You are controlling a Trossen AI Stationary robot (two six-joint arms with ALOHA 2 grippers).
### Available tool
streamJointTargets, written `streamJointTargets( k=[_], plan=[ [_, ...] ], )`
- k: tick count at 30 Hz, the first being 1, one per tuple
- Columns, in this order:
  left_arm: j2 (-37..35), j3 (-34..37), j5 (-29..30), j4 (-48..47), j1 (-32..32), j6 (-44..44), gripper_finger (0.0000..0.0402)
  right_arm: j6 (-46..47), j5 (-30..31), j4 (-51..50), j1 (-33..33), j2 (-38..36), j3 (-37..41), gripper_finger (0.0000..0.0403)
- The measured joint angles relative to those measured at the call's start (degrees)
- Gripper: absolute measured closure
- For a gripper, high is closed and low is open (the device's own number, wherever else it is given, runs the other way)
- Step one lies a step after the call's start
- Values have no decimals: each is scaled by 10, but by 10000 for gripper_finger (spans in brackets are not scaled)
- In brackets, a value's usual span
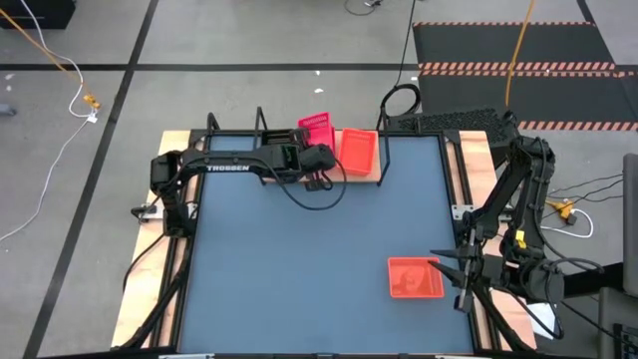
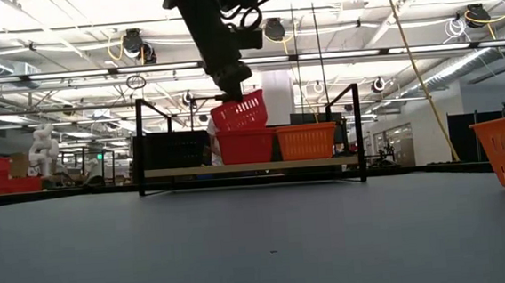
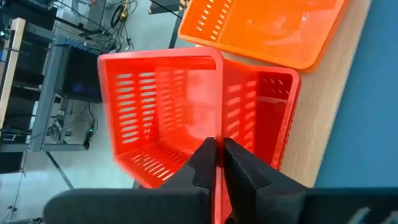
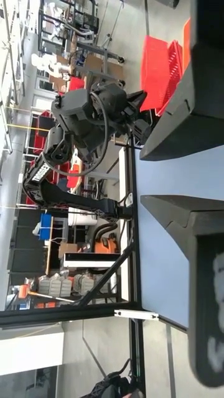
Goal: Stack baskets on shelf by color
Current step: Stack the red basket on top of the red basket on the shelf, then stack the orange basket on top of the orange basket on the shelf
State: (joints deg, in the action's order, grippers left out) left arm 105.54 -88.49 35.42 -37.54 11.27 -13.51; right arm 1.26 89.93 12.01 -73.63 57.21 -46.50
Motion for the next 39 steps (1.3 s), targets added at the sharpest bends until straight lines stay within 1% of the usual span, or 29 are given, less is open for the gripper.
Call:
streamJointTargets(
  k=[3,6,9,11,14,17,19,20,22,25,26,27,31,36,39],
  plan=[
    [0,0,0,0,0,-9,341,0,0,0,0,0,0,310],
    [0,0,-2,-1,0,-10,294,0,0,0,0,0,0,310],
    [0,0,-24,0,0,-14,245,0,0,0,0,0,0,310],
    [0,0,-24,3,0,-15,218,0,0,0,0,0,0,310],
    [0,0,-25,5,0,-31,188,0,0,0,0,0,0,310],
    [0,0,-25,7,-5,-42,171,0,0,0,0,0,0,310],
    [0,0,-27,13,-13,-47,167,-1,0,0,0,0,0,310],
    [-1,0,-41,14,-18,-56,166,-3,0,0,0,0,0,310],
    [-3,0,-109,23,-32,-84,166,-4,0,-2,0,0,0,310],
    [-2,-1,-256,63,-67,-129,170,-6,0,-2,0,0,0,310],
    [3,-1,-291,80,-82,-152,174,-6,0,-2,0,0,0,310],
    [9,-2,-312,102,-98,-178,179,-6,0,-2,0,0,0,310],
    [53,-2,-325,197,-157,-272,202,-5,0,-2,0,0,0,310],
    [141,-3,-377,362,-196,-320,228,-19,0,-2,0,0,0,310],
    [199,-26,-390,397,-211,-370,237,-52,0,2,0,0,0,310]
  ],
)
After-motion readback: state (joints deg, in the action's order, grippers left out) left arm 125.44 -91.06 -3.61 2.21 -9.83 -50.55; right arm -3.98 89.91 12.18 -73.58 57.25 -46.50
